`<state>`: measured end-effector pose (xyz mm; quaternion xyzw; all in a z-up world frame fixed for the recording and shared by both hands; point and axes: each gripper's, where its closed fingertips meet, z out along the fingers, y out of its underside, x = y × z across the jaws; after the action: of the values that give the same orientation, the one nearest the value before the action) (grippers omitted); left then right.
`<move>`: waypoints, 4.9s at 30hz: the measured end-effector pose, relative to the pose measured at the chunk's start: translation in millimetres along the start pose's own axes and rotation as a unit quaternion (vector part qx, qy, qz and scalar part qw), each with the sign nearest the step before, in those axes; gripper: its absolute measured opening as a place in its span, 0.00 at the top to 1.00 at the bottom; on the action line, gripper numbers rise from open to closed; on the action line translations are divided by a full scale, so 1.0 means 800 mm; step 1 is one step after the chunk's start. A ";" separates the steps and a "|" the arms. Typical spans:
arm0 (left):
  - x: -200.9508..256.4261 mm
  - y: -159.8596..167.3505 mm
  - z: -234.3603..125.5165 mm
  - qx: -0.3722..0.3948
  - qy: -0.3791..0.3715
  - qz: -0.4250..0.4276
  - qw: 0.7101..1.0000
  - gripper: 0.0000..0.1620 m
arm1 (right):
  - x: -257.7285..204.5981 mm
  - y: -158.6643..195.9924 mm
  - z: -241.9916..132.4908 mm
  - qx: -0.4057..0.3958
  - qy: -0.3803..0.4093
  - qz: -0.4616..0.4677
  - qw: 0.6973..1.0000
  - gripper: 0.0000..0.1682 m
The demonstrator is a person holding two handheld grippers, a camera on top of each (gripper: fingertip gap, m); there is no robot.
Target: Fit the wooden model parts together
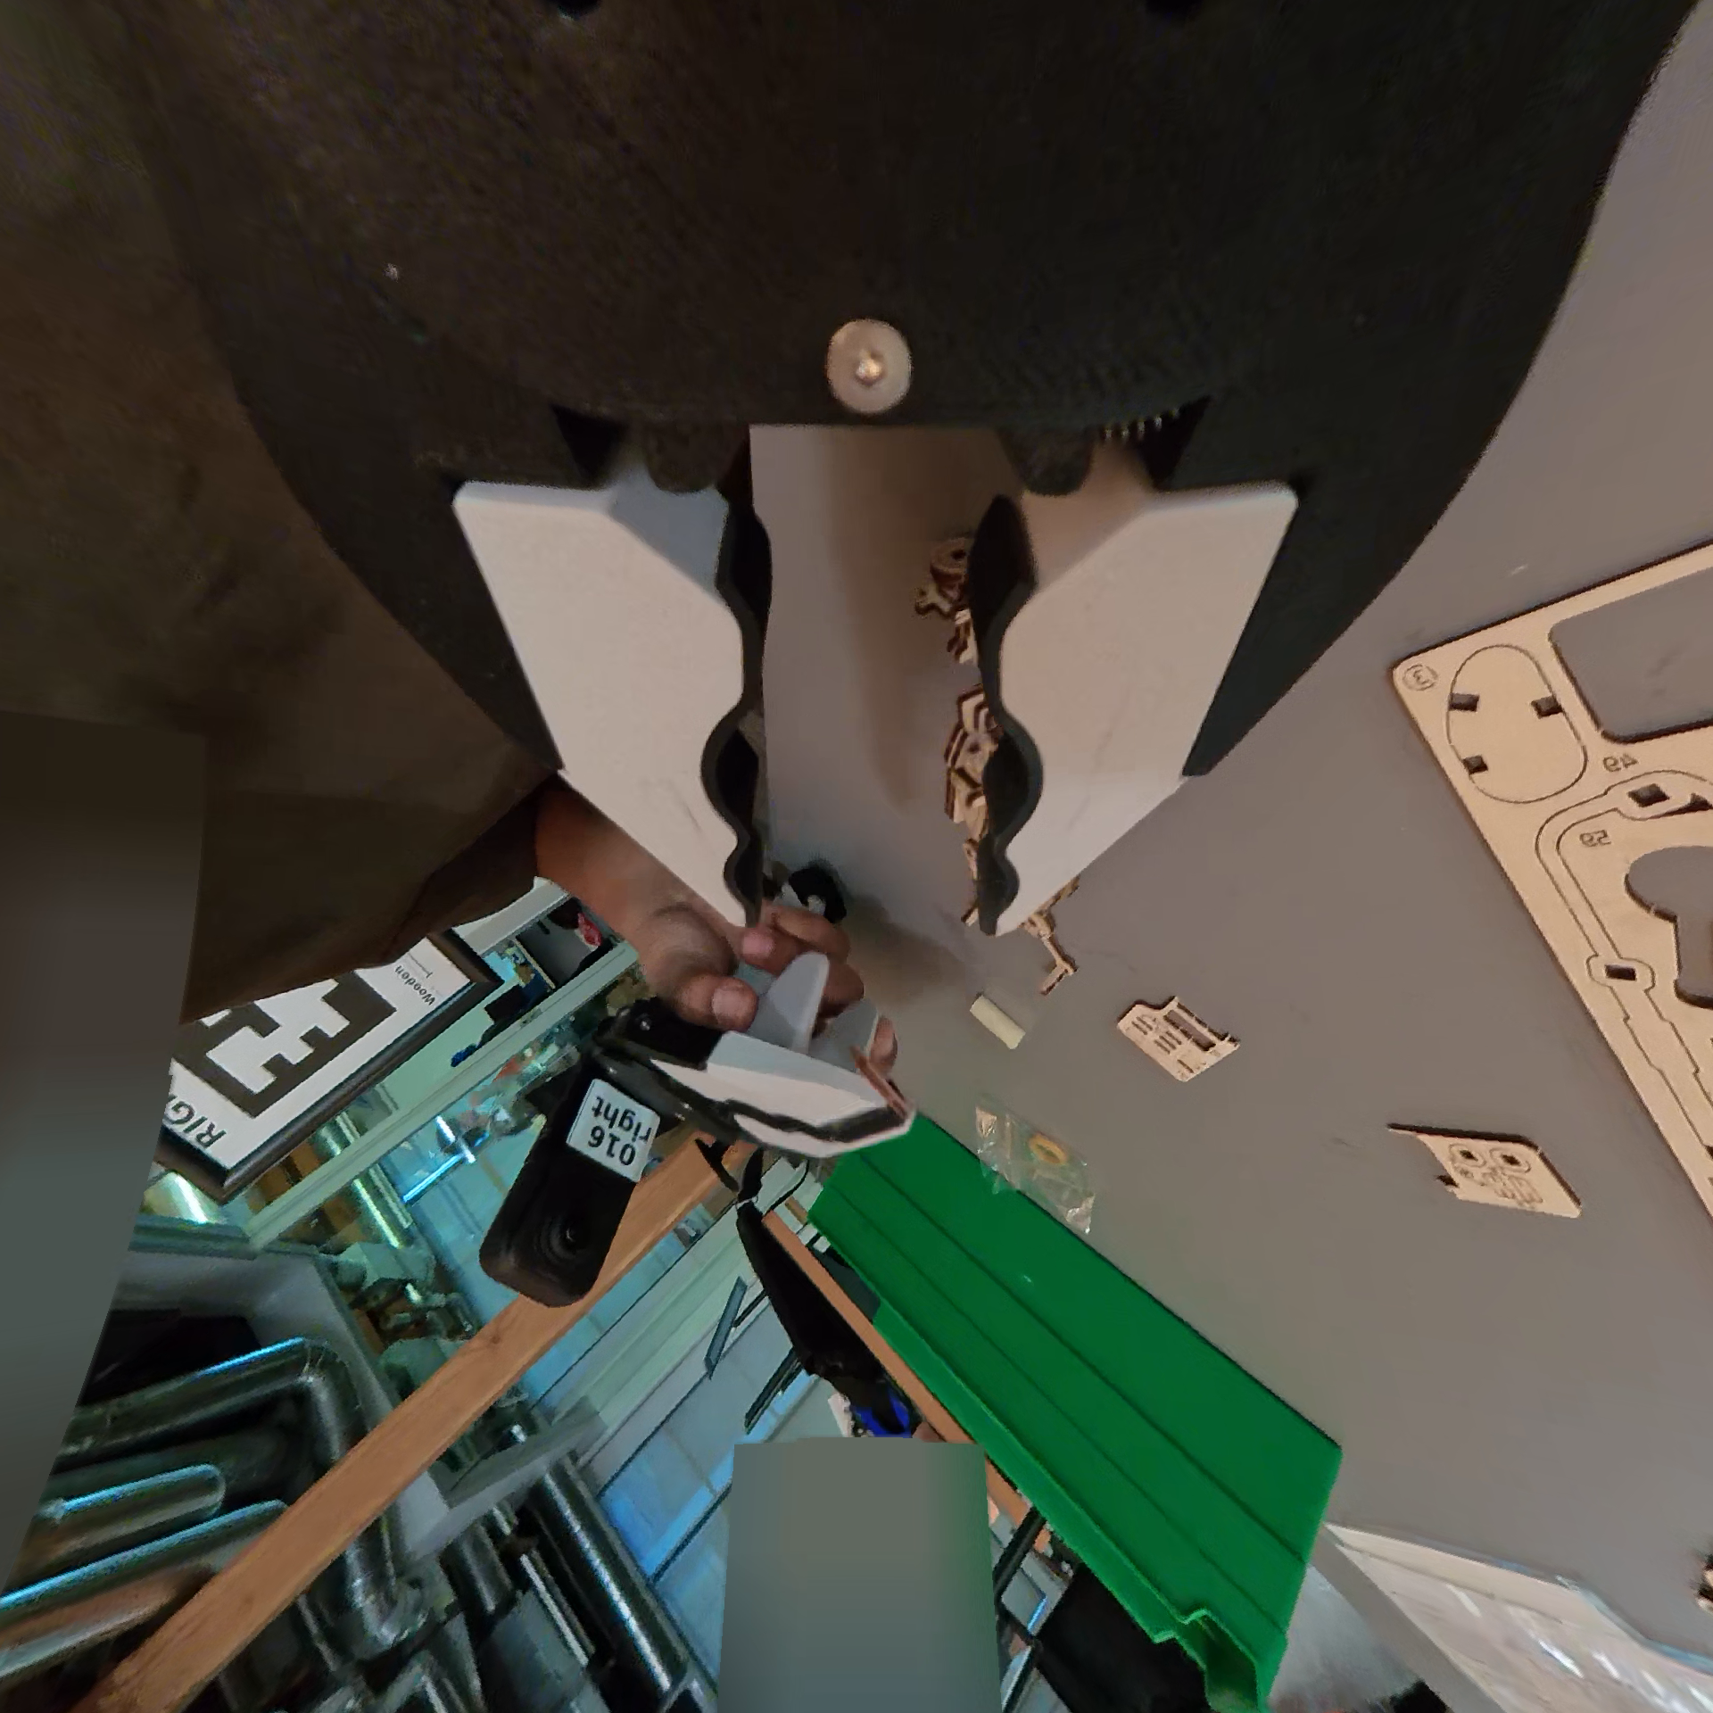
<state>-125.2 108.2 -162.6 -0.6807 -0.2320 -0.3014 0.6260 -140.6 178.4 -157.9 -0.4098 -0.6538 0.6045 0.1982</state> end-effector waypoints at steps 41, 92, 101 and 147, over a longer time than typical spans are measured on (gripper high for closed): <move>0.009 0.022 0.005 -0.044 0.050 -0.065 0.996 0.89 | -0.036 0.019 0.008 -0.012 -0.002 -0.129 0.992 0.97; 0.017 0.036 0.009 -0.076 0.060 -0.048 0.994 0.93 | -0.024 0.013 0.003 -0.004 -0.013 -0.074 0.997 0.97; 0.017 0.036 0.009 -0.076 0.060 -0.048 0.994 0.93 | -0.024 0.013 0.003 -0.004 -0.014 -0.073 0.997 0.97; 0.008 0.022 0.008 -0.042 0.035 -0.043 0.998 0.90 | -0.048 0.009 0.005 0.015 0.008 -0.191 0.981 0.97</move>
<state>-107.4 112.4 -170.7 -0.6848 -0.2265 -0.3614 0.5909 -119.1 145.2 -156.2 -0.2791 -0.7095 0.5619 0.3209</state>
